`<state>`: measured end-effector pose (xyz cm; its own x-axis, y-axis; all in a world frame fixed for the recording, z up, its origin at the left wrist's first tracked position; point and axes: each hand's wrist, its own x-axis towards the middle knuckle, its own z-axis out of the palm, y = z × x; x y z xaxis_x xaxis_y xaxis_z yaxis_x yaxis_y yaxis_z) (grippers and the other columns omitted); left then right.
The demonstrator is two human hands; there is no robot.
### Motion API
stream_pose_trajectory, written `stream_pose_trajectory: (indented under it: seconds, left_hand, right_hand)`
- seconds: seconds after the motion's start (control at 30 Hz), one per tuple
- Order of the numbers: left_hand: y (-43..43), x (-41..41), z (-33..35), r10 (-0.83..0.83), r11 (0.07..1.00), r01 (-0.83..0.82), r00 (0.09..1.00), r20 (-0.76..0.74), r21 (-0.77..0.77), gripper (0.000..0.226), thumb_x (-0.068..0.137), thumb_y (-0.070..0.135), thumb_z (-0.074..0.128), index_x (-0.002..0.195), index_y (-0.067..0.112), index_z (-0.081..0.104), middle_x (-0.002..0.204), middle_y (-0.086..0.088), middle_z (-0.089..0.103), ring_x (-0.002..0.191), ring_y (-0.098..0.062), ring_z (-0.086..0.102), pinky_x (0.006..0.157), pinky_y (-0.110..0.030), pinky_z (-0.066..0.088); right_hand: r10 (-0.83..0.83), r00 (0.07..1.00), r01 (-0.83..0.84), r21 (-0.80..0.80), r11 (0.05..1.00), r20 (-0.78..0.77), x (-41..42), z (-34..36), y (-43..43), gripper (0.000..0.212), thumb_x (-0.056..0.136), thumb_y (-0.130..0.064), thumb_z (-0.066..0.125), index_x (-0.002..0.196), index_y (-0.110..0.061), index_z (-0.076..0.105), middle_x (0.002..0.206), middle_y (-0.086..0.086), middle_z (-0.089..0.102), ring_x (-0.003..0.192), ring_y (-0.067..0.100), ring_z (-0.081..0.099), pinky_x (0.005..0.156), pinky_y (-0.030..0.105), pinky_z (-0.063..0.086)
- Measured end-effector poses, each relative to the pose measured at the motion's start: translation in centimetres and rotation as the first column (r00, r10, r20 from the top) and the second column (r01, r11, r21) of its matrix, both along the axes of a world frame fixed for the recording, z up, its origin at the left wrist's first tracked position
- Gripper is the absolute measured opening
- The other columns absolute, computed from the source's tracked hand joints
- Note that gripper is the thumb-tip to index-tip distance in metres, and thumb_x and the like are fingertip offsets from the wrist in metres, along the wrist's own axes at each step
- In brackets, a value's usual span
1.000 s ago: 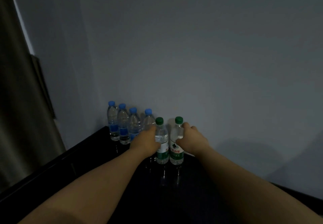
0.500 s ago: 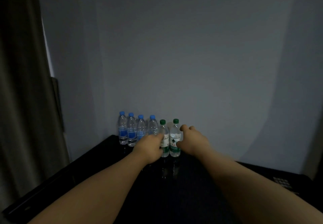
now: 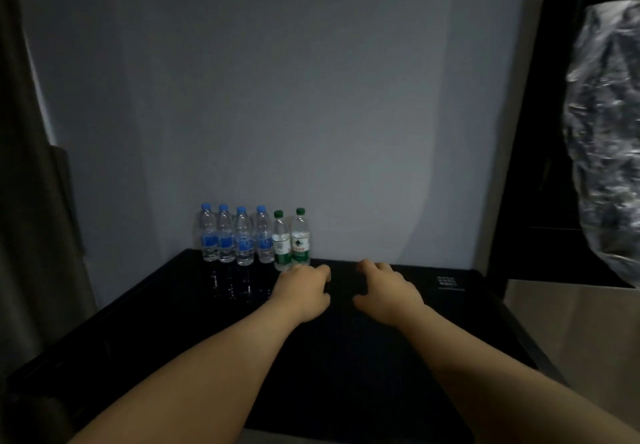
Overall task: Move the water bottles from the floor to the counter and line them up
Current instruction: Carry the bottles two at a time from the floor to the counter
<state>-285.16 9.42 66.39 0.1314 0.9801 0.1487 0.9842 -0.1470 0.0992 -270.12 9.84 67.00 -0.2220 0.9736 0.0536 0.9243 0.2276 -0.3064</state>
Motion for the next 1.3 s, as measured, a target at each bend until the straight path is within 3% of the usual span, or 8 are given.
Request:
stream_pose_trajectory:
  seconds: [0.23, 0.57, 0.87, 1.3]
  left_hand:
    - [-2.4, 13.5, -0.6, -0.189, 0.982, 0.189, 0.982, -0.03, -0.012, 0.039, 0.093, 0.028, 0.05, 0.131, 0.021, 0.046, 0.129, -0.006, 0.054, 0.121, -0.026, 0.047, 0.099, -0.039, 0.04]
    - [-10.9, 41.3, -3.3, -0.487, 0.872, 0.489, 0.872, 0.053, -0.034, 0.034, 0.092, 0.027, 0.048, 0.125, 0.021, 0.05, 0.127, -0.003, 0.055, 0.12, -0.024, 0.048, 0.1, -0.038, 0.041]
    - [-21.2, 64.0, -4.4, -0.702, 0.711, 0.701, 0.712, 0.005, -0.063, 0.037, 0.089, 0.03, 0.048, 0.125, 0.02, 0.049, 0.131, -0.006, 0.054, 0.125, -0.028, 0.045, 0.101, -0.038, 0.038]
    - [-28.3, 85.7, -6.6, -0.914, 0.398, 0.911, 0.404, 0.041, -0.113, 0.039, 0.091, 0.027, 0.047, 0.129, 0.02, 0.046, 0.133, -0.006, 0.052, 0.124, -0.028, 0.046, 0.096, -0.037, 0.04]
  right_hand:
    - [-0.196, 0.981, 0.195, 0.037, 0.98, 0.005, 11.8, -0.7, -4.9, 0.064, 0.087, -0.032, 0.059, 0.143, -0.024, 0.029, 0.143, 0.006, 0.04, 0.126, 0.026, 0.046, 0.1, 0.042, 0.045]
    - [-0.507, 0.857, 0.511, -0.016, 0.86, 0.094, 39.5, -3.1, -17.5, 0.055, 0.089, -0.035, 0.055, 0.138, -0.024, 0.033, 0.139, 0.007, 0.041, 0.126, 0.031, 0.044, 0.098, 0.044, 0.041]
    - [-0.762, 0.633, 0.772, -0.05, 0.633, 0.136, 59.5, -4.4, -32.3, 0.051, 0.089, -0.033, 0.051, 0.136, -0.021, 0.034, 0.138, 0.007, 0.042, 0.126, 0.031, 0.043, 0.1, 0.041, 0.038]
    - [-0.936, 0.321, 0.942, -0.151, 0.3, 0.145, 76.5, -6.9, -43.5, 0.051, 0.09, -0.029, 0.046, 0.139, -0.023, 0.032, 0.14, 0.007, 0.039, 0.127, 0.03, 0.041, 0.101, 0.04, 0.038]
